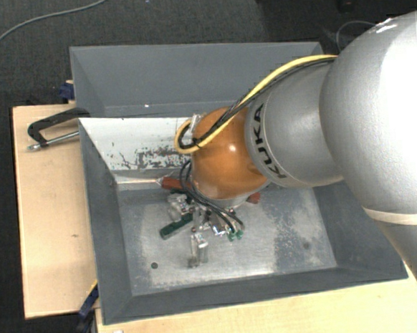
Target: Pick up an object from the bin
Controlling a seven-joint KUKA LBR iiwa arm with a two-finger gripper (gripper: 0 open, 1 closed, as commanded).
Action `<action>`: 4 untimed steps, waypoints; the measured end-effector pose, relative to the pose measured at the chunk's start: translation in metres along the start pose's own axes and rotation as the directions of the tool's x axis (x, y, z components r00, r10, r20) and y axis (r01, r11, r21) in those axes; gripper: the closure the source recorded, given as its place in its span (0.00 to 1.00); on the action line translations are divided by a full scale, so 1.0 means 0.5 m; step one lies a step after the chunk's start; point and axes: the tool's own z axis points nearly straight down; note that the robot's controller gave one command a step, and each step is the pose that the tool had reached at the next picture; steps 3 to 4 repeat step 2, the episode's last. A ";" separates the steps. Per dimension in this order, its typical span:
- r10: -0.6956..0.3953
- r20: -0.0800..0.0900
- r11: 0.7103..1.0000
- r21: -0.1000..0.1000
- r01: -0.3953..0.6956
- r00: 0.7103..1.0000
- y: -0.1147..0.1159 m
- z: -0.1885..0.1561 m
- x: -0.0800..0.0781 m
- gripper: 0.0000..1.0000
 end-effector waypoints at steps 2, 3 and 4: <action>-0.331 0.010 0.943 0.005 0.331 0.943 -0.037 -0.332 -0.003 1.00; -0.331 0.010 0.943 0.005 0.331 0.943 -0.037 -0.332 -0.003 1.00; -0.331 0.010 0.943 0.005 0.331 0.943 -0.037 -0.332 -0.003 1.00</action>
Offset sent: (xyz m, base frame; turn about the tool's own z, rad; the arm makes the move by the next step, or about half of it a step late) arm 0.0000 0.0000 0.0000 0.0000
